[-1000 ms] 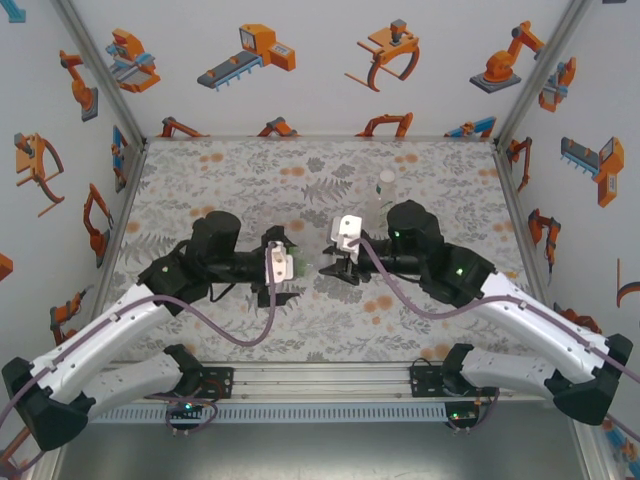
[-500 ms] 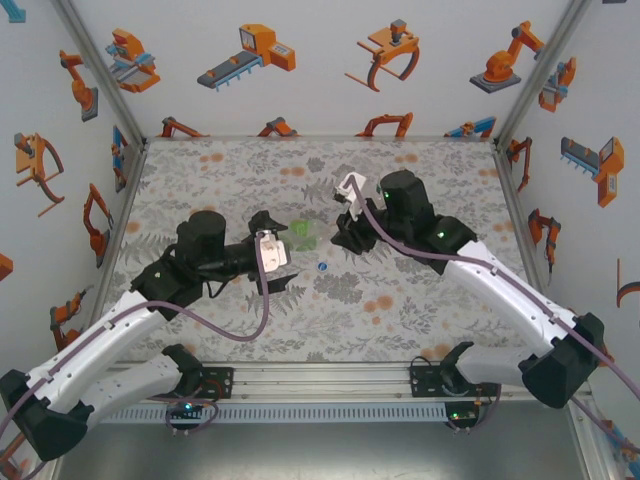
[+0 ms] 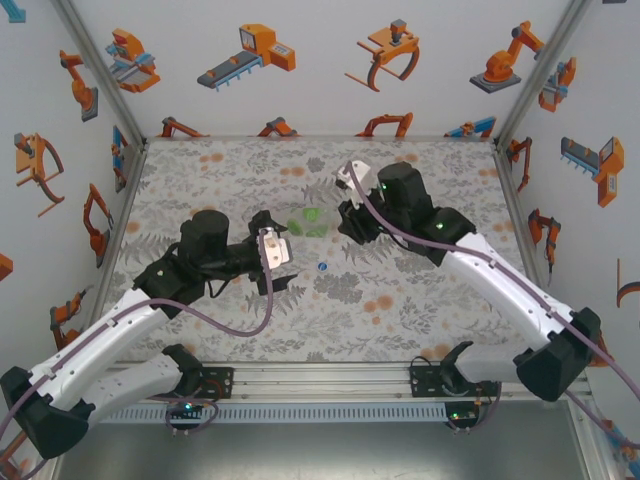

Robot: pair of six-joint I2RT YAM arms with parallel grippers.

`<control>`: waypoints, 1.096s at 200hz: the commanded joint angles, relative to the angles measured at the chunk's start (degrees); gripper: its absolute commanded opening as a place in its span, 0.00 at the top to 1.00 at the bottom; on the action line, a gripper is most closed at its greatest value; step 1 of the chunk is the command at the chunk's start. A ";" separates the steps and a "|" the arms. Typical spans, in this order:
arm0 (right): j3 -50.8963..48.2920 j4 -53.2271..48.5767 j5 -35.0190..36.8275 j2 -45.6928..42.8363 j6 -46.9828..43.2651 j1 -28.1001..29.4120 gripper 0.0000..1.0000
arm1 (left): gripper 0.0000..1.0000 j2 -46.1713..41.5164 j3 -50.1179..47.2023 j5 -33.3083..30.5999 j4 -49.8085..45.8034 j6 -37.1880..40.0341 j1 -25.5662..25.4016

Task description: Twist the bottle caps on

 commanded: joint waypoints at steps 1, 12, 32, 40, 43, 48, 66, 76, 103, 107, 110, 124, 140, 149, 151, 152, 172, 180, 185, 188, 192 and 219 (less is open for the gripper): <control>5.61 -8.17 7.43 3.12 4.78 -0.40 1.00 | 0.03 0.23 0.67 -0.09 -0.83 -0.85 0.31; 6.76 -9.79 5.60 3.61 6.40 -0.40 1.00 | 0.03 0.50 0.80 -0.06 -1.10 -0.90 0.38; 7.45 -11.02 0.30 2.85 9.80 -0.40 1.00 | 0.03 0.69 0.80 -0.66 -0.86 -0.97 0.35; 7.85 -12.03 -2.24 2.61 11.09 -0.40 1.00 | 0.03 0.60 0.72 -1.23 -0.58 -1.13 0.42; 7.97 -12.45 -3.24 2.53 11.24 -0.40 1.00 | 0.03 0.55 0.61 -1.45 -0.46 -1.16 0.43; 8.24 -13.18 -4.60 2.35 11.48 -0.40 1.00 | 0.03 0.52 0.52 -1.83 -0.27 -1.25 0.30; 8.23 -15.77 -11.89 1.62 10.04 -0.28 1.00 | 0.02 0.24 0.17 -2.72 0.38 -1.42 0.44; 7.45 -16.73 -15.28 0.62 7.10 0.17 1.00 | 0.00 0.45 0.07 -2.50 0.61 -1.58 0.42; 4.22 -16.14 -16.58 -3.45 -2.02 2.97 1.00 | 0.03 2.78 1.10 1.58 -0.79 -2.34 0.70; 3.89 -15.71 -16.92 -3.98 -2.73 3.23 1.00 | 0.03 3.29 1.52 2.57 -1.37 -2.44 0.70; 3.69 -15.37 -17.06 -4.36 -2.95 3.35 1.00 | 0.03 3.74 1.81 3.28 -1.83 -2.54 0.70; 3.35 -13.62 -17.63 -5.26 -2.78 3.56 1.00 | 0.03 5.60 3.14 7.77 -3.89 -2.43 0.79; 3.47 -12.99 -19.70 -5.74 -3.83 3.88 1.00 | 0.03 7.25 4.04 12.09 -5.46 -2.19 0.88; 3.20 -12.54 -20.91 -6.25 -5.12 4.45 1.00 | 0.02 8.00 4.49 13.21 -6.09 -2.21 0.81; 3.07 -12.38 -21.13 -6.37 -5.57 4.60 1.00 | 0.02 8.16 4.56 13.41 -6.18 -2.21 0.79; 2.98 -12.27 -21.22 -6.43 -5.69 4.69 1.00 | 0.02 8.20 4.56 13.47 -6.26 -2.21 0.79; 1.70 -10.65 -20.89 -8.03 -7.80 6.06 1.00 | 0.03 8.83 5.43 13.82 -7.38 -2.13 0.94; 1.42 -10.13 -20.43 -8.32 -7.93 6.04 1.00 | 0.04 8.76 5.42 14.25 -7.47 -2.17 1.04; 1.34 -9.81 -19.74 -8.48 -7.87 6.13 1.00 | 0.05 8.75 5.42 14.85 -7.39 -2.21 1.14; 1.20 -9.50 -19.39 -8.51 -7.86 6.19 1.00 | 0.06 8.68 5.42 15.17 -7.38 -2.15 1.20; 1.08 -9.11 -18.92 -8.60 -7.75 6.25 1.00 | 0.08 8.66 5.28 15.69 -7.38 -2.06 1.20; -0.31 -5.02 -17.58 -9.54 -6.78 6.37 1.00 | 0.22 9.05 5.59 17.21 -7.39 -2.21 1.41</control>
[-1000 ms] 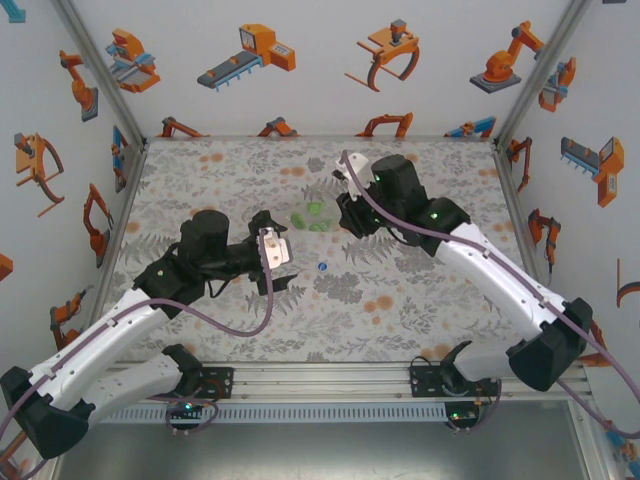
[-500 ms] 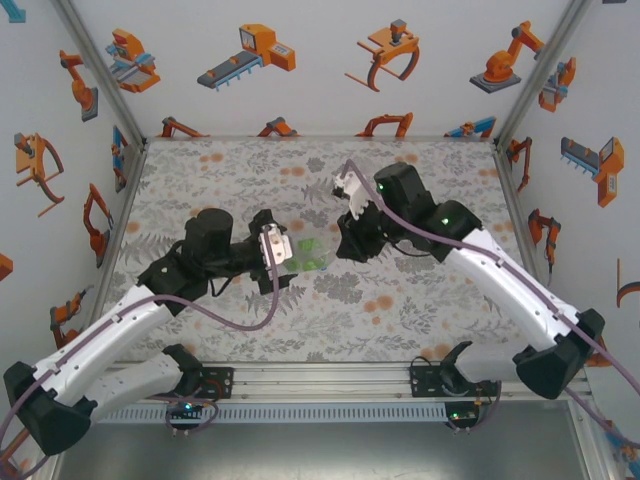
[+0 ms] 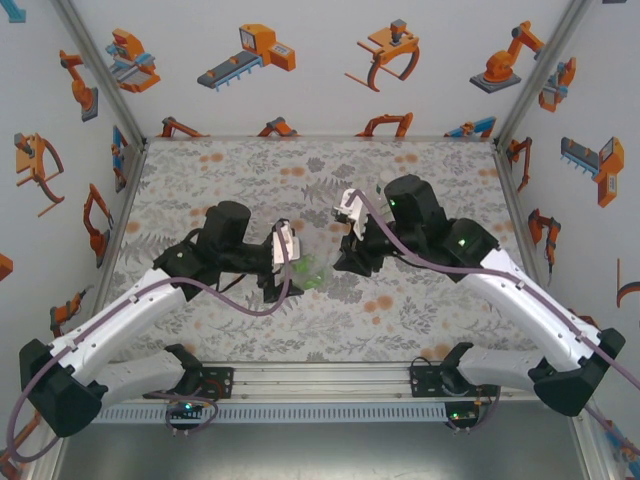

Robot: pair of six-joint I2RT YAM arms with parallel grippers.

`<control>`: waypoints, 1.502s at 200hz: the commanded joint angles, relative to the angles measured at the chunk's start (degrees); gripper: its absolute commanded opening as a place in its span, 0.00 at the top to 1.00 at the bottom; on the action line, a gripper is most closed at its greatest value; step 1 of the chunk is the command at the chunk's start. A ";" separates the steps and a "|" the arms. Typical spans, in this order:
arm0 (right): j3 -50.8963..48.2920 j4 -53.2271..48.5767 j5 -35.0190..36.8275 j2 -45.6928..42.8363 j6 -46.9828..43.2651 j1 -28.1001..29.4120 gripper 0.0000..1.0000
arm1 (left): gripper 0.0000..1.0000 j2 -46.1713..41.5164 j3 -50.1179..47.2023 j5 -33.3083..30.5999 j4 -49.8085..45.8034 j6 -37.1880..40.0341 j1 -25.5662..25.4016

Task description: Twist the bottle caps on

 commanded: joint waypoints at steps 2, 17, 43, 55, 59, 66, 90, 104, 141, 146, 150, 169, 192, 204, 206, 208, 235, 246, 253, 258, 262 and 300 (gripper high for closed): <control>-1.24 5.79 0.74 -1.59 -0.24 0.36 1.00 | 0.22 0.23 2.26 3.98 -0.72 -0.53 0.33; -2.09 8.69 1.28 -2.11 0.86 0.45 1.00 | 0.22 0.63 2.51 3.92 -0.80 -0.82 0.49; -4.88 13.95 0.66 -3.84 2.22 0.45 1.00 | 0.30 0.47 2.67 3.93 -0.89 -0.74 0.66; -5.87 15.54 0.10 -4.49 2.62 0.45 1.00 | 0.40 0.12 2.54 3.90 -0.73 -0.56 0.73; -6.17 16.02 0.01 -4.68 2.83 0.45 1.00 | 0.43 0.00 2.45 3.89 -0.74 -0.51 0.77; -6.63 16.77 -0.35 -5.06 3.08 0.45 1.00 | 0.49 -0.19 2.38 3.97 -0.55 -0.43 0.77; -8.77 20.10 -1.91 -6.29 4.41 0.40 0.90 | 0.64 -1.08 1.78 4.60 0.35 -0.22 0.98; -10.76 24.13 -2.94 -7.11 6.33 0.45 0.73 | 0.67 -1.99 1.25 4.52 1.30 -0.21 1.12; -15.44 34.22 -5.80 -7.78 12.57 0.44 0.55 | 0.68 -4.23 -0.63 4.32 4.37 -0.74 1.41; -15.85 35.29 -5.98 -7.68 13.17 0.45 0.54 | 0.68 -4.28 -0.79 4.30 4.49 -0.75 1.47; -16.29 36.30 -5.98 -7.69 13.78 0.45 0.53 | 0.68 -4.41 -0.81 4.44 4.65 -0.75 1.48; -18.24 41.09 -6.59 -7.58 16.31 0.45 0.52 | 0.68 -4.73 -1.03 4.76 5.15 -0.93 1.56; -20.30 45.75 -7.30 -7.63 18.83 0.44 0.53 | 0.68 -5.20 -1.32 4.73 5.60 -0.99 1.56; -20.77 46.13 -7.29 -7.67 19.09 0.45 0.57 | 0.68 -5.45 -1.57 4.71 6.09 -1.08 1.59; -20.84 46.13 -7.25 -7.66 19.09 0.45 0.58 | 0.68 -5.54 -1.59 4.73 6.19 -1.08 1.64; -20.92 46.13 -7.18 -7.67 19.04 0.45 0.59 | 0.68 -5.58 -1.70 4.66 6.15 -1.14 1.63; -21.77 47.04 -6.65 -8.18 19.34 0.45 0.75 | 0.65 -5.78 -1.85 4.70 6.65 -1.37 1.65; -21.95 47.18 -6.63 -8.34 19.28 0.45 0.81 | 0.63 -5.93 -1.99 4.64 6.92 -1.43 1.58; -22.07 47.41 -6.57 -8.42 19.30 0.40 0.84 | 0.60 -6.00 -2.10 4.64 7.08 -1.53 1.71; -22.11 47.43 -6.53 -8.47 19.32 0.45 0.85 | 0.54 -6.04 -2.12 4.58 7.27 -1.65 1.74; -22.04 47.42 -6.35 -8.47 19.38 0.45 0.86 | 0.50 -6.21 -2.25 4.53 7.50 -1.83 1.70; -20.66 43.49 -2.49 -8.46 17.73 0.40 0.94 | 0.06 -6.56 -2.91 3.53 9.23 -3.08 1.74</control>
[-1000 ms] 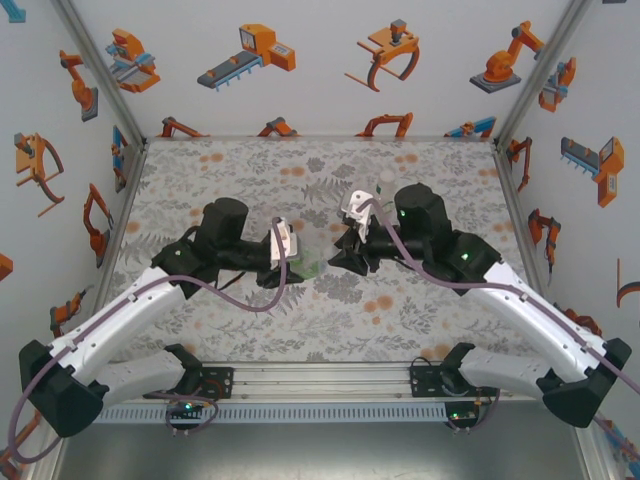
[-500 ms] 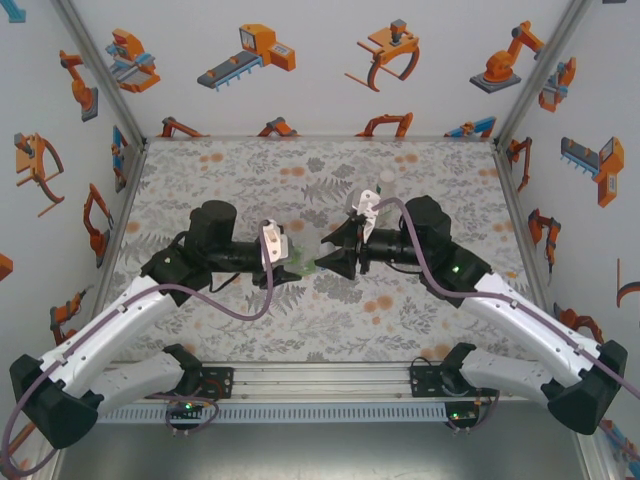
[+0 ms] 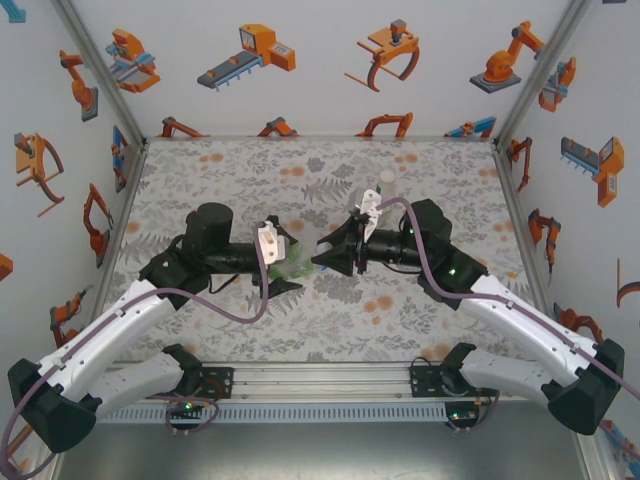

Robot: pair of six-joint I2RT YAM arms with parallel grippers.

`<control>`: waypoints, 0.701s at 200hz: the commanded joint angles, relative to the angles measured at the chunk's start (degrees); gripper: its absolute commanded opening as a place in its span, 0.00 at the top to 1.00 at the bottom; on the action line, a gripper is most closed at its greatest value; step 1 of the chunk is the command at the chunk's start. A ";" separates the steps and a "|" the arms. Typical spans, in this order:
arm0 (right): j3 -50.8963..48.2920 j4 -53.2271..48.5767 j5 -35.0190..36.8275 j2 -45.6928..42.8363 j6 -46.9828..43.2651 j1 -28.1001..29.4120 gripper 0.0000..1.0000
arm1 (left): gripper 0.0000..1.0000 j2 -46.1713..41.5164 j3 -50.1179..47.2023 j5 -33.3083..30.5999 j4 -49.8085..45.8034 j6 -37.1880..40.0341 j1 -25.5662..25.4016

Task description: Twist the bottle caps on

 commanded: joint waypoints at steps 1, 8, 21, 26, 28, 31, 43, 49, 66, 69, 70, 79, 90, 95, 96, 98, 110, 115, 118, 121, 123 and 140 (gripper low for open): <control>1.15 -0.53 3.61 -0.69 -0.51 0.12 0.94 | 0.05 -1.14 -0.68 1.09 3.28 -1.22 -0.10; 1.89 -2.86 5.46 -0.40 -1.36 0.14 0.95 | 0.03 -1.29 -0.90 0.94 3.56 -1.31 -0.12; 3.91 -7.48 9.04 0.50 -2.95 0.05 0.97 | 0.02 -1.65 -1.23 0.51 4.17 -1.48 -0.06; 4.71 -9.34 10.31 0.93 -3.53 0.01 0.97 | 0.02 -1.89 -1.34 0.26 4.30 -1.48 -0.01; 4.94 -10.05 10.84 1.11 -3.73 -0.02 0.97 | 0.03 -1.93 -1.42 0.14 4.38 -1.50 -0.01; 5.49 -11.02 11.54 1.49 -3.92 -0.10 0.97 | 0.03 -2.02 -1.56 -0.05 4.57 -1.50 -0.03; 7.79 -15.37 13.99 2.93 -5.09 -0.35 0.98 | 0.03 -2.60 -1.82 -1.56 5.13 -1.68 -0.01; 8.74 -17.21 15.22 3.71 -5.38 -0.54 0.98 | 0.03 -2.86 -2.03 -2.43 5.46 -1.68 -0.03; 12.55 -23.10 19.63 6.82 -5.90 -1.37 0.98 | 0.03 -3.63 -2.57 -5.67 6.32 -1.95 -0.03; 13.13 -24.05 20.49 7.46 -5.88 -1.60 0.98 | 0.03 -3.73 -2.68 -6.19 6.42 -1.87 -0.05; 13.37 -24.46 20.70 7.76 -5.84 -1.69 0.98 | 0.03 -3.80 -2.69 -6.31 6.47 -1.91 -0.03; 15.84 -27.45 22.31 10.24 -5.89 -2.50 0.98 | 0.03 -4.22 -2.95 -7.75 6.86 -1.99 -0.01; 18.96 -30.76 25.34 13.37 -5.89 -3.25 0.98 | 0.03 -4.73 -3.36 -9.02 7.53 -2.11 -0.01; 20.50 -32.34 26.34 14.91 -5.85 -3.68 0.98 | 0.03 -4.94 -3.47 -9.43 7.74 -2.12 -0.04; 20.79 -32.56 26.57 15.17 -5.82 -3.75 0.98 | 0.03 -4.98 -3.53 -9.47 7.75 -2.12 -0.07; 21.46 -33.14 26.90 15.86 -5.73 -3.91 0.98 | 0.03 -5.05 -3.57 -9.55 7.86 -2.06 -0.02; 25.11 -36.14 28.17 19.62 -5.88 -5.04 0.99 | 0.03 -5.20 -3.74 -9.69 8.07 -2.12 -0.01; 26.25 -36.88 28.38 21.05 -5.80 -5.65 0.99 | 0.03 -5.14 -3.76 -9.64 8.03 -2.11 -0.01; 26.95 -37.17 28.47 21.87 -5.85 -6.09 0.99 | 0.03 -5.17 -3.68 -9.61 7.97 -2.06 -0.01; 27.49 -37.37 28.59 22.63 -5.84 -6.40 0.99 | 0.03 -5.12 -3.67 -9.65 7.93 -2.05 -0.05; 27.91 -37.49 28.70 23.19 -5.87 -6.61 0.99 | 0.03 -5.15 -3.67 -9.57 7.97 -2.06 -0.02; 30.78 -38.05 30.65 27.60 -6.46 -8.36 1.00 | 0.03 -5.01 -3.59 -9.56 8.01 -2.25 -0.01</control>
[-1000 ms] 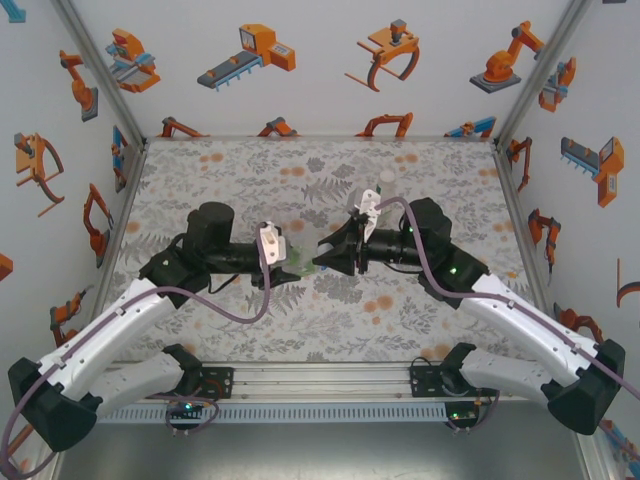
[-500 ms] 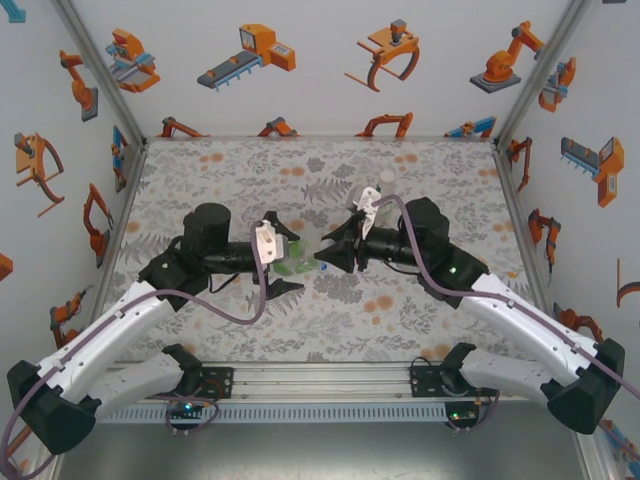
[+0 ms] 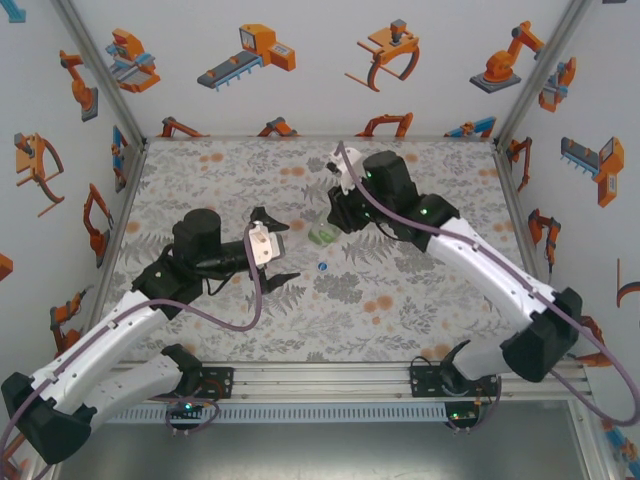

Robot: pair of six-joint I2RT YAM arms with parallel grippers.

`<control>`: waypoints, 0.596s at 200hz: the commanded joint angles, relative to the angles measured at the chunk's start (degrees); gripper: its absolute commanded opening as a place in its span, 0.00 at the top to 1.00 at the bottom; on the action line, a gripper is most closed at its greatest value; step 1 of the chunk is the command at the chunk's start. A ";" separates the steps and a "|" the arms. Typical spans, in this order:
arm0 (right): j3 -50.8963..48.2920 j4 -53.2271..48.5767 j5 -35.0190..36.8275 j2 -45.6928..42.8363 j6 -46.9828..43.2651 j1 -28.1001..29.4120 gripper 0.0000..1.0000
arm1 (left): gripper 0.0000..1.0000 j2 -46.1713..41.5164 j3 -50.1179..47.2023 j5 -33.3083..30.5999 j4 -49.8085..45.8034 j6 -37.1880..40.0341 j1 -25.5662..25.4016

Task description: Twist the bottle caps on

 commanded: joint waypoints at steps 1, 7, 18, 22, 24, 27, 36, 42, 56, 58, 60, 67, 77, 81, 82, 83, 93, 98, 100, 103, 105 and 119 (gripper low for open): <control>4.55 -5.53 5.29 4.83 -1.30 -2.34 1.00 | 0.03 -0.49 -0.37 -0.77 1.68 -1.18 -0.03; 5.39 -5.44 5.60 6.47 -1.59 -2.95 1.00 | 0.03 -0.53 -0.42 -0.71 1.65 -1.14 -0.04; 7.25 -5.51 6.18 9.45 -1.62 -4.40 1.00 | 0.03 -0.23 -0.41 -0.71 1.65 -1.25 -0.03; 8.00 -5.68 6.59 10.59 -1.79 -4.85 1.00 | 0.03 -0.20 -0.37 -0.71 1.67 -1.26 -0.10; 8.43 -5.70 6.85 11.13 -1.97 -5.03 1.00 | 0.03 -0.14 -0.41 -0.71 1.63 -1.26 -0.05; 9.02 -5.83 7.26 12.03 -2.16 -5.26 1.00 | 0.03 -0.06 -0.41 -0.71 1.65 -1.28 -0.06; 10.57 -5.92 8.16 14.33 -2.78 -6.01 1.00 | 0.03 0.12 -0.33 -0.71 1.66 -1.38 -0.03; 11.45 -5.88 8.44 15.82 -3.13 -6.49 1.00 | 0.03 0.16 -0.39 -0.66 1.64 -1.43 -0.07; 13.18 -5.11 8.05 18.69 -3.36 -7.68 1.00 | 0.03 0.47 -0.33 -0.53 1.63 -1.53 -0.07; 13.29 -4.97 7.97 19.08 -3.31 -7.80 1.00 | 0.03 0.44 -0.33 -0.53 1.60 -1.48 -0.04; 13.49 -4.82 7.88 19.40 -3.36 -7.94 1.00 | 0.03 0.50 -0.33 -0.53 1.59 -1.52 -0.10; 14.24 -4.49 7.86 20.69 -3.38 -8.34 1.00 | 0.03 0.63 -0.33 -0.45 1.61 -1.54 -0.05; 15.59 -4.46 7.85 22.48 -3.65 -8.68 1.00 | 0.03 0.80 -0.24 -0.36 1.59 -1.61 -0.08; 16.22 -4.48 7.77 23.21 -3.86 -8.72 1.00 | 0.03 0.87 -0.17 -0.36 1.47 -1.63 -0.05; 16.36 -4.52 7.77 23.35 -3.93 -8.72 1.00 | 0.03 0.87 -0.16 -0.31 1.49 -1.64 -0.04; 16.51 -4.54 7.76 23.55 -4.00 -8.72 1.00 | 0.03 0.87 -0.16 -0.29 1.49 -1.64 -0.04; 17.93 -4.93 7.32 25.20 -4.28 -8.72 1.00 | 0.03 1.04 -0.16 -0.26 1.42 -1.65 -0.03; 18.70 -5.35 7.08 25.92 -4.42 -8.72 1.00 | 0.03 1.05 -0.15 -0.18 1.50 -1.71 -0.04; 19.06 -5.58 6.93 26.21 -4.39 -8.70 1.00 | 0.03 1.05 -0.15 -0.18 1.54 -1.66 -0.03; 19.59 -5.94 6.85 26.64 -4.45 -8.72 1.00 | 0.03 1.08 -0.15 -0.06 1.48 -1.70 -0.07; 19.92 -6.21 6.70 26.89 -4.44 -8.72 1.00 | 0.03 1.06 -0.15 -0.13 1.52 -1.70 -0.04; 22.10 -8.31 5.91 28.54 -4.73 -8.68 0.99 | 0.03 1.03 -0.15 -0.09 1.49 -1.80 -0.03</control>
